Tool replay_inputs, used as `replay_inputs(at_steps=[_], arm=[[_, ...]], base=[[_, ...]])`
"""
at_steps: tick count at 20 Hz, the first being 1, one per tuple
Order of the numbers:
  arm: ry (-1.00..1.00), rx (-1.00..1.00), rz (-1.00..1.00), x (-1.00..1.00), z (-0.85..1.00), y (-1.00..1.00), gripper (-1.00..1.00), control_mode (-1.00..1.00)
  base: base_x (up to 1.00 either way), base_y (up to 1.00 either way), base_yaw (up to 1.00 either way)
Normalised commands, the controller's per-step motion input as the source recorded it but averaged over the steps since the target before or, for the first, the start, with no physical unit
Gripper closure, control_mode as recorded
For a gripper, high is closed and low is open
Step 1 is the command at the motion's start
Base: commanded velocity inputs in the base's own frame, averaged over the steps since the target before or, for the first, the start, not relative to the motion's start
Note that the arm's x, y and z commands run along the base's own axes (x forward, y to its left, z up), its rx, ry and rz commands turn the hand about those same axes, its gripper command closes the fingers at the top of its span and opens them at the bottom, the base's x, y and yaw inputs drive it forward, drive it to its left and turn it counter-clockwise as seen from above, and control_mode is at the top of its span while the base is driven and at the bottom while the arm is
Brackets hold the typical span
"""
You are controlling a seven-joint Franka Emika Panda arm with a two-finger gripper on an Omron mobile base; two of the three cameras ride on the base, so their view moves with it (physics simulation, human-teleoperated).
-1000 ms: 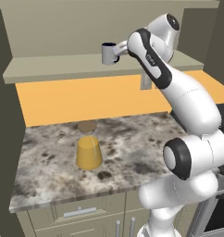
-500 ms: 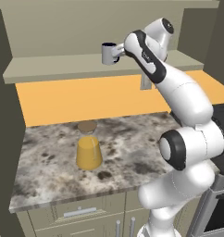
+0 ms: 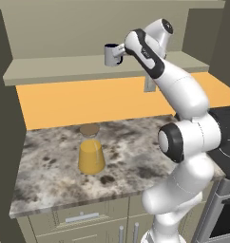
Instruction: There is a tray on the dining counter. Grab the cup, mug, and pitcher and place them on the tray. The pitcher may be placed next to the tray if it cannot fit the tray.
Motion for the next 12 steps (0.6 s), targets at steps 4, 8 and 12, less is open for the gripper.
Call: replay_inputs(at_steps=[4,8,12], arm=[[0.0,0.0,0.01,0.32,0.0,0.03,-1.0,-1.0],[0.0,0.0,0.0,0.25,0.0,0.13,-1.0,-1.0],[0.0,0.0,0.0,0.2,0.0,0.15,-1.0,-1.0]], base=[[0.0,0.0,0.0],[0.0,0.0,0.0],[0.0,0.0,0.0]])
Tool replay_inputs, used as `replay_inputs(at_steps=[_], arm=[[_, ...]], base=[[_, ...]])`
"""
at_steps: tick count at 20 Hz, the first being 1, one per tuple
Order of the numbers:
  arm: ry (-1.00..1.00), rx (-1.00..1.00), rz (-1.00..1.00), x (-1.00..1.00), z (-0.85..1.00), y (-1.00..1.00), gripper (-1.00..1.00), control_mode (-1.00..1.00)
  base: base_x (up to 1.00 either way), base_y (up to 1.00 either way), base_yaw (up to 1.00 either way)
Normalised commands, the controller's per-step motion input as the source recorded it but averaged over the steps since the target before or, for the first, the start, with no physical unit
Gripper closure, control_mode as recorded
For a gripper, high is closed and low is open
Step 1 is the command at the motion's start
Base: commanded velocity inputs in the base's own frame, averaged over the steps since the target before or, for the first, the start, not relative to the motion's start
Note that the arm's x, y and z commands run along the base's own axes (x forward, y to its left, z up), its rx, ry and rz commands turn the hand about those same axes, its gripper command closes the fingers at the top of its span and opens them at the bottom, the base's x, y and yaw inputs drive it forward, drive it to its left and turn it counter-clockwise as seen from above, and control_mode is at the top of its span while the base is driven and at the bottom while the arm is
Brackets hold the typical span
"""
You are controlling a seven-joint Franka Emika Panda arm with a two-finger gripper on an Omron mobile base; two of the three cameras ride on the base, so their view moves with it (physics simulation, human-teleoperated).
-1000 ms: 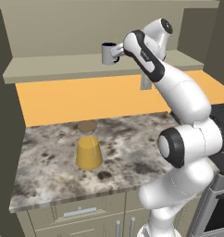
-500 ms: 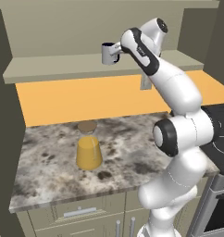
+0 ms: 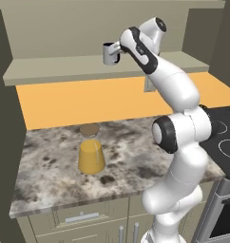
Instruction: There is a tray on the dining counter. Grab the cup, mug, and pitcher and place them on the tray. The pitcher may be placed next to the tray if it cannot fit the tray.
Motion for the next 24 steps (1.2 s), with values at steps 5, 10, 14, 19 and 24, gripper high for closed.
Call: replay_inputs(at_steps=[5,10,14,19,24], arm=[[0.0,0.0,0.0,0.15,0.0,0.1,-1.0,-1.0],[0.01,0.0,0.0,0.06,0.0,0.06,1.0,-1.0],[0.0,0.0,0.0,0.0,0.0,0.0,1.0,-1.0],[0.0,0.0,0.0,0.0,0.0,0.0,1.0,-1.0],[0.0,0.0,-0.01,0.0,0.0,0.0,1.0,-1.0]], base=[[0.0,0.0,0.0],[0.0,0.0,0.0],[0.0,0.0,0.0],[0.0,0.0,0.0],[0.0,0.0,0.0]])
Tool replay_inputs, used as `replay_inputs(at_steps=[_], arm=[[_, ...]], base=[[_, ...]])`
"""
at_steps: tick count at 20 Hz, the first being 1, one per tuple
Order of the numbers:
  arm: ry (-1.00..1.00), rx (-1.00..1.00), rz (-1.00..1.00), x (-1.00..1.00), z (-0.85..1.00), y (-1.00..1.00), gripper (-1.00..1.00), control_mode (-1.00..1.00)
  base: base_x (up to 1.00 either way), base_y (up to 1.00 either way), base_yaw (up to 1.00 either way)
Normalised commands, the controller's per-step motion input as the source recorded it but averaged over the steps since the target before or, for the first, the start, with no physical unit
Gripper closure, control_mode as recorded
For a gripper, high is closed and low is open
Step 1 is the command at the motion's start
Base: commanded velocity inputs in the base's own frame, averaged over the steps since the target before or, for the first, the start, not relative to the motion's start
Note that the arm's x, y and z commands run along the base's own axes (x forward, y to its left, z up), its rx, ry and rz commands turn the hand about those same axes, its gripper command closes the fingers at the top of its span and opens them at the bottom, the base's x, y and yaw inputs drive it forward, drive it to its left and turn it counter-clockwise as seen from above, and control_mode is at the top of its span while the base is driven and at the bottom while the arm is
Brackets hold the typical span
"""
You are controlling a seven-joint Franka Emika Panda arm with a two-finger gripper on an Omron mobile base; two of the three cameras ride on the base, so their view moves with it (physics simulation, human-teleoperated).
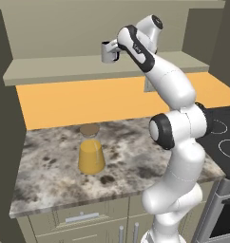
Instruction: There is a tray on the dining counter. Grab the cup, mug, and pitcher and place them on the tray. The pitcher may be placed next to the tray if it cannot fit the tray.
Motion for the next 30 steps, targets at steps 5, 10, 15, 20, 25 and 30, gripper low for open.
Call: replay_inputs(at_steps=[5,10,15,20,25,30], arm=[[-0.03,0.0,-0.08,-0.11,0.0,0.0,1.0,-1.0],[-0.06,0.0,-0.11,-0.33,0.0,-0.05,1.0,-1.0],[-0.08,0.01,-0.09,-0.41,-0.05,-0.09,1.0,-1.0],[-0.05,0.03,-0.06,-0.61,0.0,-0.15,1.0,-1.0],[0.0,0.0,-0.04,-0.89,0.04,-0.16,1.0,-1.0],[0.0,0.01,-0.08,-1.0,0.12,-0.3,1.0,-1.0]], base=[[0.0,0.0,0.0],[0.0,0.0,0.0],[0.0,0.0,0.0],[0.0,0.0,0.0],[0.0,0.0,0.0],[0.0,0.0,0.0]])
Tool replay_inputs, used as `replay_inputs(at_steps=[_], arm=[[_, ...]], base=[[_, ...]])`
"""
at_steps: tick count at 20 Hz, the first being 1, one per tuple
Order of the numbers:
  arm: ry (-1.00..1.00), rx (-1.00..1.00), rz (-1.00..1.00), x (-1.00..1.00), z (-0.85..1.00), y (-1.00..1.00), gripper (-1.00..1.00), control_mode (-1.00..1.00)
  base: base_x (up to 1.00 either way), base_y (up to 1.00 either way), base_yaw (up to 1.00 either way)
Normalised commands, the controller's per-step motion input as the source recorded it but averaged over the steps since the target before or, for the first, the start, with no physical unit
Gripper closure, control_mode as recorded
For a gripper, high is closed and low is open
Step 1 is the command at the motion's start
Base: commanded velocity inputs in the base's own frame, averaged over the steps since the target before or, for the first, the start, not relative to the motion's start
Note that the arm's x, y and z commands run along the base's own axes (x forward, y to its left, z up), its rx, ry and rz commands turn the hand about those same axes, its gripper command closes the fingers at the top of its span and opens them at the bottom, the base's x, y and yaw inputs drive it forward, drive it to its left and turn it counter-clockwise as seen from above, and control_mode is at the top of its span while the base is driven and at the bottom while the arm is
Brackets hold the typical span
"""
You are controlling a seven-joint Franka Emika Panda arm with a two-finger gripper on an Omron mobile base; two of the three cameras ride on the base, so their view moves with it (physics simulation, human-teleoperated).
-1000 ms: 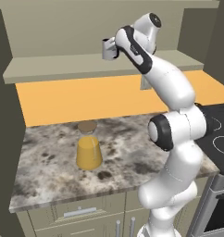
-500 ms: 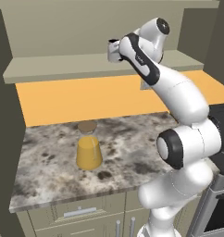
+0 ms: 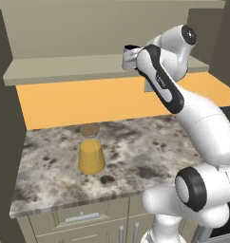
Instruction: There is a tray on the dining counter. Grab the cup, mug, and pitcher and place them on the tray. The pitcher may be placed next to the tray if it cannot fit the tray.
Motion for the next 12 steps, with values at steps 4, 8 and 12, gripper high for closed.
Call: replay_inputs(at_steps=[4,8,12], arm=[[0.0,0.0,-0.1,-0.85,0.16,-0.3,1.0,-1.0],[0.05,0.0,-0.05,-0.67,0.05,-0.09,1.0,-1.0],[0.13,0.0,-0.05,-0.52,0.05,0.0,1.0,-1.0]], base=[[0.0,0.0,0.0],[0.0,0.0,0.0],[0.0,0.0,0.0]])
